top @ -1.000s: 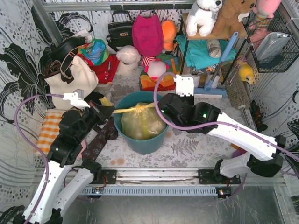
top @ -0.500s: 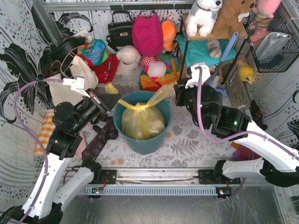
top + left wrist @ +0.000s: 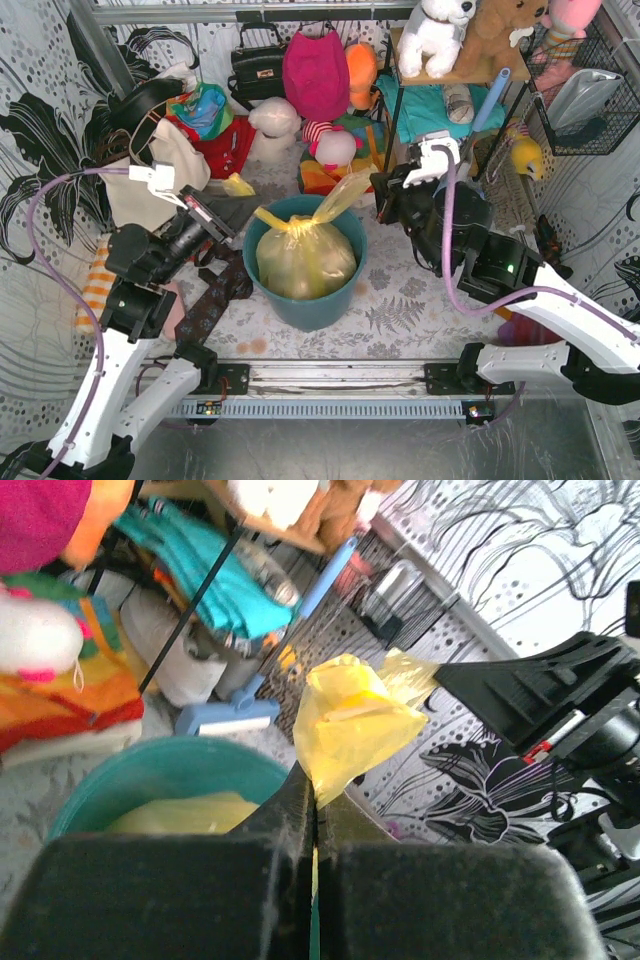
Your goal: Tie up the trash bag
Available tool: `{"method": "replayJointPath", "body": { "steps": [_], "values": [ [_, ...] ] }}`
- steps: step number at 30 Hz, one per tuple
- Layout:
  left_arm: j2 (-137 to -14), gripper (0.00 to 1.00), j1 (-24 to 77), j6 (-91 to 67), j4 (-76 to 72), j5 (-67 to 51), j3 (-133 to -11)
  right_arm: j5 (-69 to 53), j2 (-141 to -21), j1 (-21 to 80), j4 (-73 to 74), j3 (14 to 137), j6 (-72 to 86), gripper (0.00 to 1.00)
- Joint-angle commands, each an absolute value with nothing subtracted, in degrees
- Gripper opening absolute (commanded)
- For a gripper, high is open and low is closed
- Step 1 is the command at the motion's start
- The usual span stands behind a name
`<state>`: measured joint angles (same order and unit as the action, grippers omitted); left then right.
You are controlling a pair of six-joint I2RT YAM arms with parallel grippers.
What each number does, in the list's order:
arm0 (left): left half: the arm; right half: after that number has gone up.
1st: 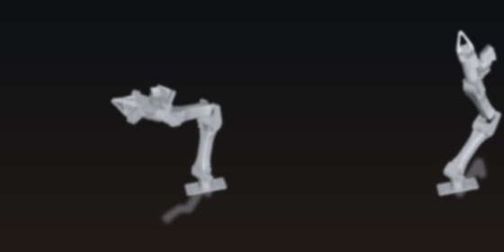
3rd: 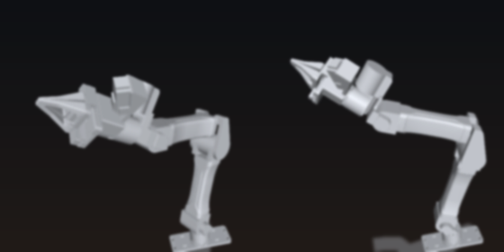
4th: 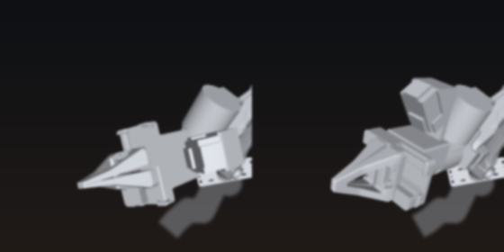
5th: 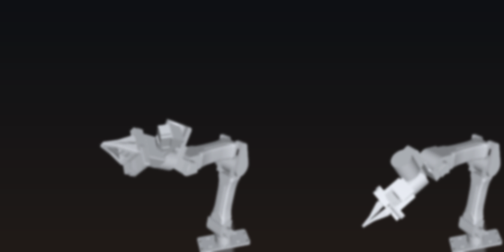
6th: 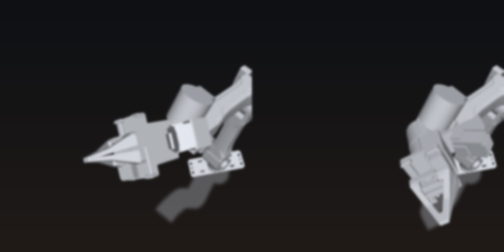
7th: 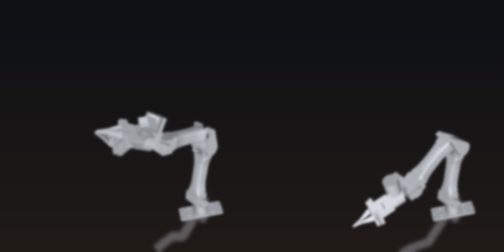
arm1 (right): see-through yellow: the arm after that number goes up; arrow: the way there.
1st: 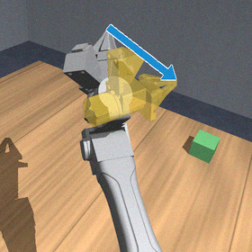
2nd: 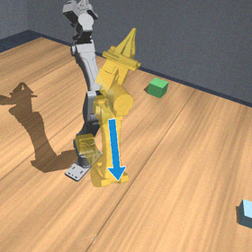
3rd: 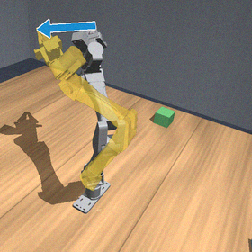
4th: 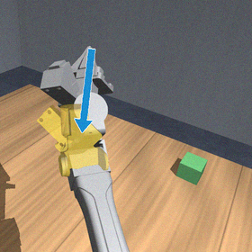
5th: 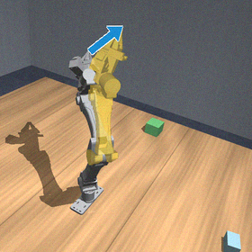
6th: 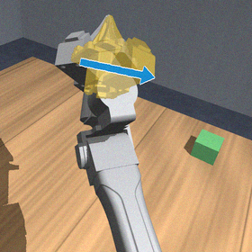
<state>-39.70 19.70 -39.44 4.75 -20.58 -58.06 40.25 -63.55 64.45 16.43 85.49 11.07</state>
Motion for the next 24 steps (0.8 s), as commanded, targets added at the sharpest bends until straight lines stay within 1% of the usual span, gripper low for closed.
{"method": "replayJointPath", "body": {
  "steps": [1,4,7,10,14,17,21,24],
  "values": [
    [-38.37,0.0,19.17,-40.34,4.51,-20.33,-52.07,41.3,-62.62,64.27,15.77,80.78,12.65,0.0],
    [-38.86,0.0,19.19,-40.92,4.31,-21.14,-49.91,41.95,-62.48,64.26,15.81,79.51,13.49,0.0],
    [-39.68,0.0,19.2,-41.33,2.12,-21.87,-50.86,42.42,-63.24,64.33,15.69,81.33,12.46,0.0],
    [-41.5,0.0,19.2,-40.94,-0.53,-24.3,-55.05,42.73,-64.46,64.29,15.08,84.81,10.23,0.0],
    [-45.11,0.0,19.18,-40.62,-1.19,-26.17,-63.64,41.15,-66.4,64.29,14.19,90.14,6.69,0.0],
    [-46.06,0.0,19.19,-41.98,-3.61,-27.18,-66.21,40.44,-66.67,64.31,12.61,92.04,4.83,0.0],
    [-46.25,0.0,19.23,-43.13,-4.54,-28.07,-65.9,39.82,-66.61,64.31,11.73,92.46,4.32,0.0],
    [-45.02,0.0,19.18,-43.09,-3.79,-27.15,-62.82,39.43,-66.47,64.34,13.24,90.95,5.61,0.0]
  ]
}}
